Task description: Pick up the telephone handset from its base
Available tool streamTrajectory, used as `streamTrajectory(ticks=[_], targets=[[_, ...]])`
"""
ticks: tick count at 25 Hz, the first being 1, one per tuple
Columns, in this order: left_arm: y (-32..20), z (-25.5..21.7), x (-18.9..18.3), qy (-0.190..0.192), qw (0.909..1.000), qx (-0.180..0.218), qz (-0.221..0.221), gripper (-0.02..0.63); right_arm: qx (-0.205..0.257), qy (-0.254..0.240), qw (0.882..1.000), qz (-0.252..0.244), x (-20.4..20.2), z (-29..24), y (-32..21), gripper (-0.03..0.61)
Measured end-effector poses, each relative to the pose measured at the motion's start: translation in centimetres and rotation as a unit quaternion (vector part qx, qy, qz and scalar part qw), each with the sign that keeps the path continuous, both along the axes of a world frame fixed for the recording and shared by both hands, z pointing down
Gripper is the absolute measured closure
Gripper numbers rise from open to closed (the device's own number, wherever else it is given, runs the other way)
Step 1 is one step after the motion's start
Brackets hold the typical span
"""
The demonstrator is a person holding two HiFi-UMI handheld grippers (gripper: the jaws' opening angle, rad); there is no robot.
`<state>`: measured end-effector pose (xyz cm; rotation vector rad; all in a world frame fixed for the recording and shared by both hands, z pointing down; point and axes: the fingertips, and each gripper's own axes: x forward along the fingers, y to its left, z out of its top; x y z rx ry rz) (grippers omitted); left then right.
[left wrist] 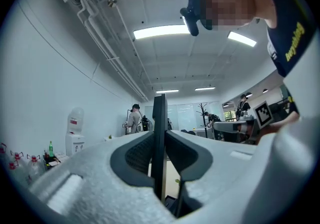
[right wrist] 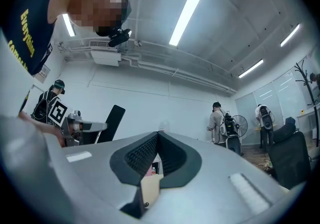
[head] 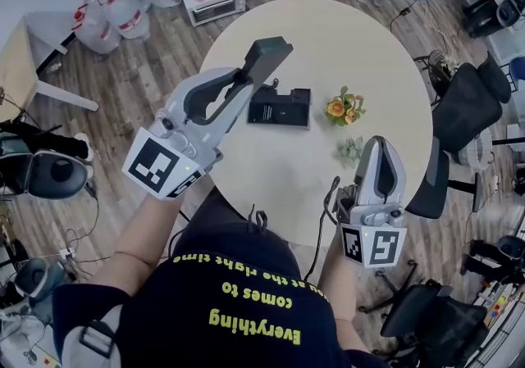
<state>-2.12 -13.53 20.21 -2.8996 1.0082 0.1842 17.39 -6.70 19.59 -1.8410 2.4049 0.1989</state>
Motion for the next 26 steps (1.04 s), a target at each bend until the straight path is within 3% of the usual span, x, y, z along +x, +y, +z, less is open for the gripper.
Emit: streamTrajectory(ticks=[11, 26], targets=[[-0.7, 0.6, -0.9, 0.006, 0.9998, -0.011, -0.018, 0.537, -0.003, 0.01, 1.0, 0.001, -0.4, -0.1, 0.0, 0.568], [-0.7, 1.1, 0.4, -0.001, 1.0, -0.008, -0.004, 0.537, -0.005, 0.019, 1.0, 0.001, 0.1, 0.1, 0.0, 0.568]])
